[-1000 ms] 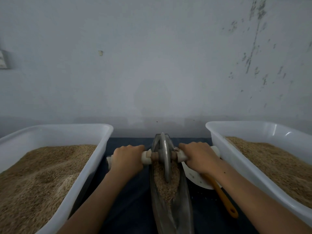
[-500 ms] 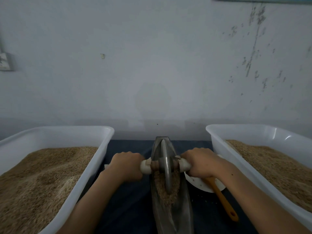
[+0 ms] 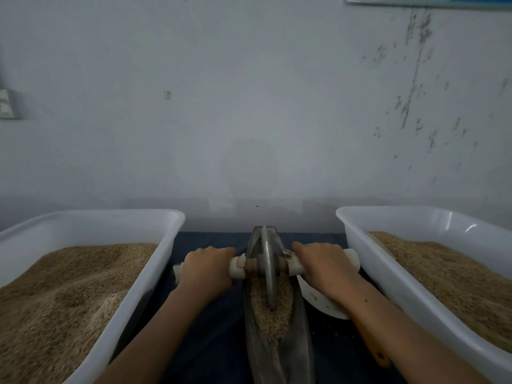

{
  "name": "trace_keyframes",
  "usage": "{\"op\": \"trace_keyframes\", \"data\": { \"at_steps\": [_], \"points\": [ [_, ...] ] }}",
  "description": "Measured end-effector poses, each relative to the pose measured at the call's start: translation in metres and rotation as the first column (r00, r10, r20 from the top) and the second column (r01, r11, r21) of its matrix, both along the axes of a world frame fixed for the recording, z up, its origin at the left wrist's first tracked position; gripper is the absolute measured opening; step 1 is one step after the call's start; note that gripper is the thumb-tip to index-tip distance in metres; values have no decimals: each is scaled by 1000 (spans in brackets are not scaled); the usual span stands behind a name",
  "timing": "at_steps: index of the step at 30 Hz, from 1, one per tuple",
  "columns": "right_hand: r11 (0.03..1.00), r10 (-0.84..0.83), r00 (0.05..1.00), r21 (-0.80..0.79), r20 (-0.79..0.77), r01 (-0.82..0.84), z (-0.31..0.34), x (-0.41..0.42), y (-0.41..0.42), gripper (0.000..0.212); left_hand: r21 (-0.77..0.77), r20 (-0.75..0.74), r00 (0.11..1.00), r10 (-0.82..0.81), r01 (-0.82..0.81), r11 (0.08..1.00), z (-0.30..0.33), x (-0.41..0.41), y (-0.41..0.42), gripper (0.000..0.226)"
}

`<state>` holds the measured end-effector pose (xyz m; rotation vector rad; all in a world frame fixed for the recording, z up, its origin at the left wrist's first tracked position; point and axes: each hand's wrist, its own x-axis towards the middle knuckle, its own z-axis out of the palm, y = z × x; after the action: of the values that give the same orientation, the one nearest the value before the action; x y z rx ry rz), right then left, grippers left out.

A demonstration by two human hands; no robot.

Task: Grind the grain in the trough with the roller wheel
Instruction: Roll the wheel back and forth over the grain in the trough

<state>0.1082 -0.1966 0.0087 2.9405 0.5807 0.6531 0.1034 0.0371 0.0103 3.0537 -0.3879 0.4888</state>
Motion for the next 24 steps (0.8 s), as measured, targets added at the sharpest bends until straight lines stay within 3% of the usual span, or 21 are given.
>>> {"op": "trace_keyframes", "data": {
  "at_steps": [4, 10, 12, 14, 19, 21, 24],
  "points": [
    [1000, 22, 996, 7, -82, -22, 7, -10, -3, 10, 65, -95, 995, -21, 27, 998, 4, -4, 2, 15],
    [1000, 23, 946, -5, -325, -26, 22, -26, -8, 18, 139, -208, 978, -20, 50, 989, 13, -7, 2, 24],
    [999, 23, 960, -16, -279, -29, 20, -26, -7, 17, 128, -201, 979, -7, 33, 991, 11, -6, 2, 23],
    [999, 38, 990, -22, -138, -41, 14, -24, -6, 18, 83, -155, 988, 7, 6, 997, 6, -5, 2, 17],
    [995, 42, 989, -94, 139, -29, 0, -16, 1, 27, -18, 119, 993, 18, -16, 1000, -11, -5, 3, 15],
    [995, 34, 986, -100, 163, -18, -1, -16, 1, 27, -27, 172, 985, 12, -8, 1000, -13, -6, 3, 14],
    [997, 71, 994, -21, 82, -70, 4, -19, -3, 17, -18, 130, 992, 6, -4, 1000, -11, -6, 4, 13]
  ]
}}
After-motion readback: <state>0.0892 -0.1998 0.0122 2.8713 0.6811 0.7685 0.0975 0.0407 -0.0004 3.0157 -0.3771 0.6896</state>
